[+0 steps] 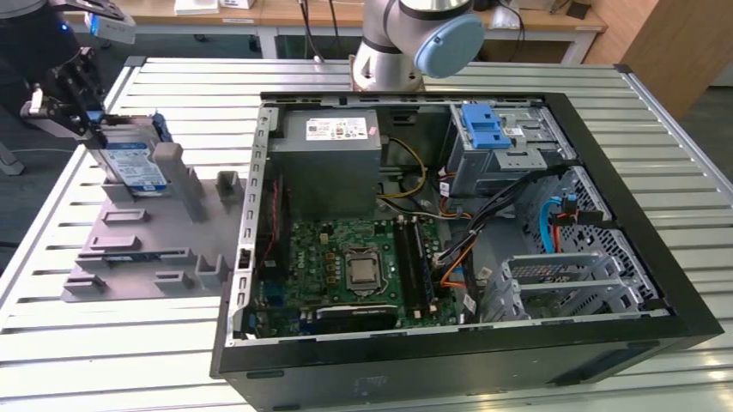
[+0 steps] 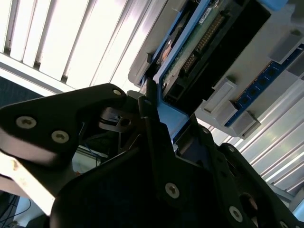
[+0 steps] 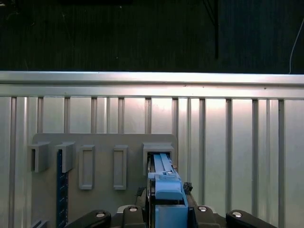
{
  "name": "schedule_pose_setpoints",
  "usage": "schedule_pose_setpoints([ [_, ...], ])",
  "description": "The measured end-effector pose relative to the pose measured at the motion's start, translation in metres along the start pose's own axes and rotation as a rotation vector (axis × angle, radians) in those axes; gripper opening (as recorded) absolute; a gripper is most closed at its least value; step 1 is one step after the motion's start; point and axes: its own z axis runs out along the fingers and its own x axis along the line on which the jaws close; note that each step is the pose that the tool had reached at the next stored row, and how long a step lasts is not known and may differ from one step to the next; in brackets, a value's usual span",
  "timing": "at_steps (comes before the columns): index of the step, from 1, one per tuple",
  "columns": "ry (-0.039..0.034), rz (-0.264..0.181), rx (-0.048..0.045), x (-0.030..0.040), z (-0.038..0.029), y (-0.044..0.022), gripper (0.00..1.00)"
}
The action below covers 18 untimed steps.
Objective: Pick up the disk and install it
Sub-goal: 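Pick up the disk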
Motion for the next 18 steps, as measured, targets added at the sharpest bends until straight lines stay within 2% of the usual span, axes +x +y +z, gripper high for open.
schedule_pose_setpoints([
  [1, 0.0000, 0.000, 0.0000, 0.0000, 0.0000, 0.0000, 0.42],
  [2, 0.0000, 0.000, 0.0000, 0.0000, 0.0000, 0.0000, 0.36],
  [10, -0.0002, 0.000, 0.0004, 0.0000, 0.0000, 0.0000, 0.36],
  [18, -0.0001, 0.000, 0.0001, -0.0001, -0.0078, 0.0000, 0.36],
])
